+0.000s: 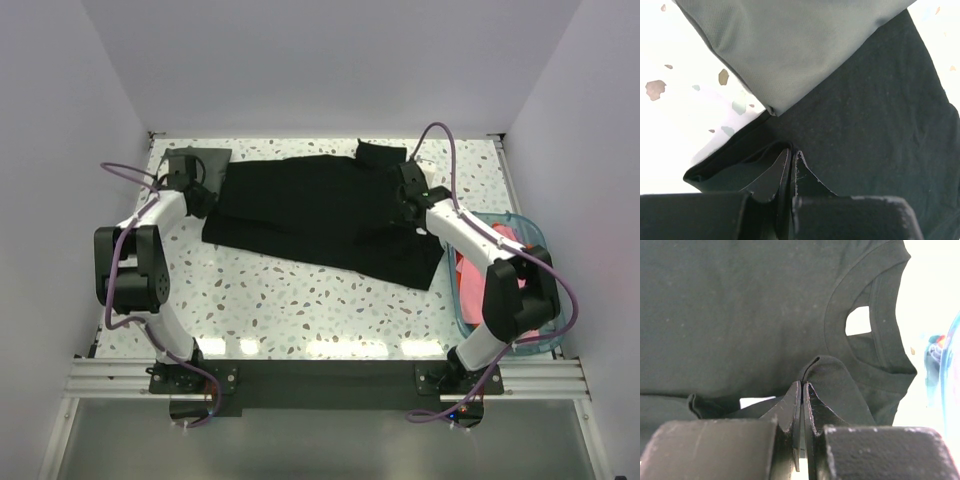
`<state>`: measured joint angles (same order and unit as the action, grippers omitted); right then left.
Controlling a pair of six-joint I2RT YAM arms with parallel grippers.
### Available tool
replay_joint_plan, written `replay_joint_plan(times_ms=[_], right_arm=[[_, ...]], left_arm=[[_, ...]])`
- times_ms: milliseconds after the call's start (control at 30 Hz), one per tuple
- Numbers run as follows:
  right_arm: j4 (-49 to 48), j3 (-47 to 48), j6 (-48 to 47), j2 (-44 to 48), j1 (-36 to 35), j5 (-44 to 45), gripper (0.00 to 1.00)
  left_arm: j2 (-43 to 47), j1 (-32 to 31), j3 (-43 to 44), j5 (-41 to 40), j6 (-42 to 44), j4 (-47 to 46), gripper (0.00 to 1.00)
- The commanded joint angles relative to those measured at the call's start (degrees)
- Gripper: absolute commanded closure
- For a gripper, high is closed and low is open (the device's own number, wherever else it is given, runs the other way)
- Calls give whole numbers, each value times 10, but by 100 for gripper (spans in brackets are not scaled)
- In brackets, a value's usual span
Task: Fold and stack the t-shirts
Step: Fold the tshirt
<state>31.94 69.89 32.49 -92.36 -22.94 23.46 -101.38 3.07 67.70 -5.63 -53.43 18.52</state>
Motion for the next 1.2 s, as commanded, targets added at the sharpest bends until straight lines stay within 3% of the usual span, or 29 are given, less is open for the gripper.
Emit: replay_joint_plan(times_ms=[0, 633, 733, 767, 800, 867, 900, 933, 1000, 1167], right_arm=[[-21, 26, -15, -1, 12, 2, 100], [-29, 65, -22, -44, 44, -4, 100], [-34, 67, -21, -57, 54, -9, 100], [-34, 70, -22, -62, 57, -10, 98], [-33, 73, -23, -66, 61, -13, 83], [-26, 89, -31, -77, 64, -22, 60], [-13, 96, -35, -79, 65, -22, 48], [-8, 99, -38, -75, 65, -20, 28], [0, 101, -40, -64, 65, -25, 19], [3, 36, -29, 14, 60, -54, 19]], left_arm=[[-7, 0, 33, -19, -2, -2, 100], [-86, -2, 99, 54, 54, -53, 100], [-83, -1, 101, 54, 64, -57, 89], [-74, 1, 95, 54, 65, -58, 73], [-67, 4, 91, 54, 66, -59, 59], [-42, 6, 72, 49, 66, -58, 42], [-31, 7, 65, 39, 66, -56, 38], [-21, 8, 58, 30, 65, -46, 34], [16, 8, 32, -2, 58, -31, 33], [118, 5, -83, -58, 23, -7, 40]])
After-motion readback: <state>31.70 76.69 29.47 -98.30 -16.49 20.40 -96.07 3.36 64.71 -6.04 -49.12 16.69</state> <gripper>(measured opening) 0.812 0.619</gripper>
